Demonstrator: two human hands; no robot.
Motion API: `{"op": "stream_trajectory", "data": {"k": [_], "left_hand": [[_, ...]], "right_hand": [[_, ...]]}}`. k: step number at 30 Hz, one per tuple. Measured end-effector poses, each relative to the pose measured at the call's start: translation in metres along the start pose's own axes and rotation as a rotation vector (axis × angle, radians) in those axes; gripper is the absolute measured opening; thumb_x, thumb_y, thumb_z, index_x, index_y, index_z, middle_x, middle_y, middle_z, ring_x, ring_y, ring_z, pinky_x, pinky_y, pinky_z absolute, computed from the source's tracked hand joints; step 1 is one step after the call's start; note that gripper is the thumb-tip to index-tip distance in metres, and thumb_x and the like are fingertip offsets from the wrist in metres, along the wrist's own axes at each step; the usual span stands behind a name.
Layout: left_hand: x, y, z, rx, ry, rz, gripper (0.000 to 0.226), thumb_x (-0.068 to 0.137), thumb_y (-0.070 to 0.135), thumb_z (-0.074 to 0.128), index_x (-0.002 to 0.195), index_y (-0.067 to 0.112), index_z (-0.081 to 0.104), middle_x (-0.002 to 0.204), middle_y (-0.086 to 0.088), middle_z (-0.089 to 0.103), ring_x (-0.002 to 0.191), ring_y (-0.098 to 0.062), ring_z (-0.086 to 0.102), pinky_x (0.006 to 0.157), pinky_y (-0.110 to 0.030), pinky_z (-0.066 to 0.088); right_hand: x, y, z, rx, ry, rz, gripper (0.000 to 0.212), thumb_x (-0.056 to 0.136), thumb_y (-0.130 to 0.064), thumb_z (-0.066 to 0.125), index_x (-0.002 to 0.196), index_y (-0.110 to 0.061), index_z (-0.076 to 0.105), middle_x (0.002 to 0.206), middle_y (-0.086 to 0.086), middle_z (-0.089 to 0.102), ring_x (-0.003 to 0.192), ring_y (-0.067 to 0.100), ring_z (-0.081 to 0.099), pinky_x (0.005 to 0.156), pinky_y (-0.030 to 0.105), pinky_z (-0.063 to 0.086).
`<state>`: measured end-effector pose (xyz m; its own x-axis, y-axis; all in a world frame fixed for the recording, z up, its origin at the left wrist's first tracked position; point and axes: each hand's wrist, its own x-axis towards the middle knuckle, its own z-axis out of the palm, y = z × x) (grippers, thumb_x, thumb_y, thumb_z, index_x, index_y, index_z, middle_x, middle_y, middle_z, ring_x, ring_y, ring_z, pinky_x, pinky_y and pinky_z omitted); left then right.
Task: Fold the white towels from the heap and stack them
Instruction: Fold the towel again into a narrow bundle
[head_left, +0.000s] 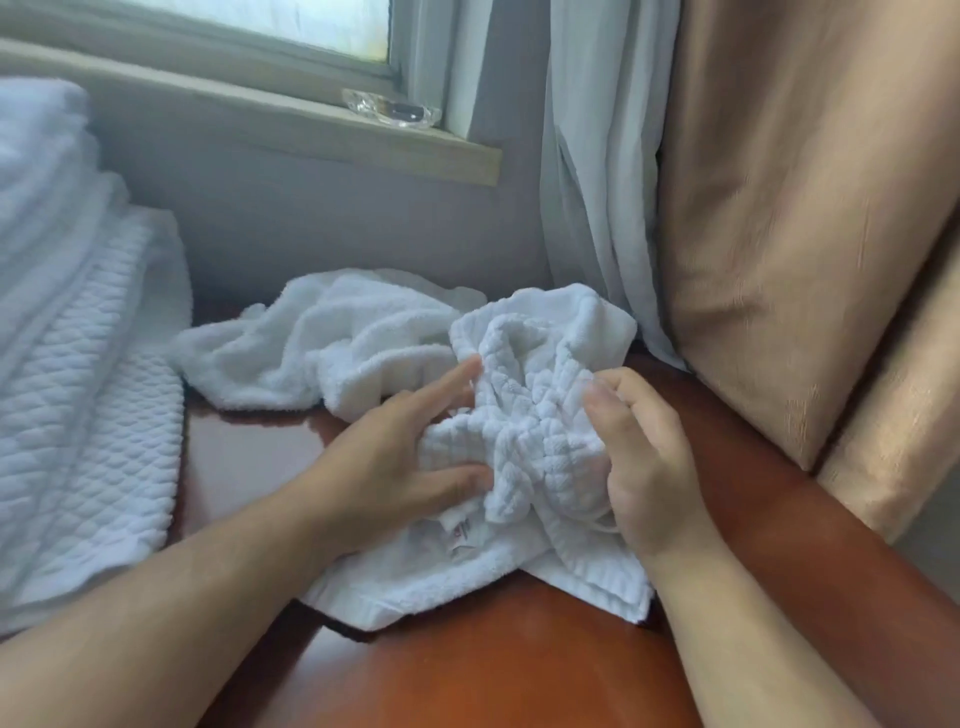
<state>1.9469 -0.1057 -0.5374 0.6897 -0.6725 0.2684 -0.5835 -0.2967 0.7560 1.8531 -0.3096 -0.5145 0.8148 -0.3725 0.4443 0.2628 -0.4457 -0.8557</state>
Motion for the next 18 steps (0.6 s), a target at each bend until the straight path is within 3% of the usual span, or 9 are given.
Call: {"op": "stream_trajectory", "data": {"k": [3,5,6,7,9,11,12,15,18], "left_hand": [[-0.002,0.020,0.004,0.229,0.061,-0.073,0.070,0.091,0.041,0.069,0.147,0.058,0.031,0.131,0.022,0.057,0.128,-0.007,0.047,0.108,-0.031,0.038],[0.002,0.040,0.003,0.364,0.166,-0.099,0.031,0.095,0.024,0.059,0.120,0.041,0.060,0.109,0.012,0.068,0.109,-0.018,0.059,0.091,-0.035,0.046],[0.004,0.051,-0.001,0.382,0.213,-0.121,0.018,0.093,0.017,0.055,0.100,0.033,0.061,0.096,0.011,0.068,0.097,-0.020,0.062,0.080,-0.036,0.050],[0.005,0.063,-0.008,0.358,0.258,-0.152,0.015,0.092,0.014,0.052,0.089,0.028,0.057,0.087,0.010,0.065,0.087,-0.020,0.062,0.068,-0.035,0.049],[0.002,0.086,-0.027,0.262,0.346,-0.176,0.012,0.093,0.019,0.052,0.085,0.028,0.053,0.081,0.010,0.060,0.080,-0.019,0.059,0.058,-0.032,0.042],[-0.009,0.108,-0.049,0.157,0.413,-0.157,0.004,0.097,0.027,0.053,0.097,0.028,0.056,0.086,0.004,0.064,0.083,-0.024,0.063,0.063,-0.035,0.045],[-0.018,0.120,-0.060,0.108,0.443,-0.145,0.006,0.098,0.030,0.053,0.102,0.027,0.057,0.088,0.001,0.065,0.084,-0.027,0.064,0.067,-0.038,0.048],[-0.053,0.154,-0.087,0.026,0.492,-0.078,0.013,0.099,0.033,0.055,0.098,0.020,0.057,0.085,0.001,0.064,0.083,-0.026,0.062,0.068,-0.036,0.045],[-0.094,0.180,-0.112,-0.004,0.485,-0.072,0.015,0.100,0.031,0.056,0.094,0.017,0.056,0.080,0.002,0.062,0.075,-0.020,0.060,0.060,-0.033,0.045]], "right_hand": [[0.001,0.001,0.001,-0.031,-0.014,0.090,0.025,0.092,-0.038,0.055,0.089,-0.016,0.066,0.084,0.004,0.069,0.083,0.019,0.065,0.076,0.042,0.053],[0.005,-0.007,0.002,-0.184,-0.053,0.121,0.018,0.100,-0.031,0.054,0.094,-0.019,0.067,0.089,-0.001,0.070,0.089,0.017,0.065,0.077,0.034,0.051],[0.009,-0.016,0.000,-0.251,-0.063,0.128,0.017,0.102,-0.028,0.054,0.095,-0.019,0.066,0.090,-0.005,0.068,0.089,0.014,0.062,0.073,0.026,0.047],[0.014,-0.027,-0.004,-0.315,-0.036,0.120,0.015,0.103,-0.027,0.053,0.096,-0.021,0.065,0.091,-0.008,0.066,0.089,0.013,0.060,0.070,0.020,0.043],[0.026,-0.053,-0.021,-0.419,0.091,0.098,0.013,0.101,-0.027,0.051,0.095,-0.024,0.062,0.092,-0.008,0.065,0.090,0.017,0.059,0.073,0.027,0.045],[0.032,-0.087,-0.035,-0.509,0.170,0.083,0.015,0.100,-0.029,0.050,0.094,-0.024,0.063,0.088,-0.006,0.067,0.087,0.022,0.061,0.076,0.034,0.049],[0.033,-0.105,-0.040,-0.531,0.172,0.073,0.016,0.100,-0.029,0.050,0.093,-0.023,0.063,0.084,-0.007,0.065,0.082,0.020,0.060,0.071,0.030,0.049],[0.027,-0.160,-0.042,-0.454,0.090,0.038,0.016,0.100,-0.025,0.053,0.087,-0.022,0.063,0.076,-0.011,0.061,0.068,0.007,0.055,0.050,0.009,0.038],[0.010,-0.219,-0.031,-0.316,-0.108,0.100,0.018,0.098,-0.022,0.060,0.081,-0.018,0.066,0.062,-0.009,0.059,0.059,0.011,0.053,0.050,0.018,0.041]]}}
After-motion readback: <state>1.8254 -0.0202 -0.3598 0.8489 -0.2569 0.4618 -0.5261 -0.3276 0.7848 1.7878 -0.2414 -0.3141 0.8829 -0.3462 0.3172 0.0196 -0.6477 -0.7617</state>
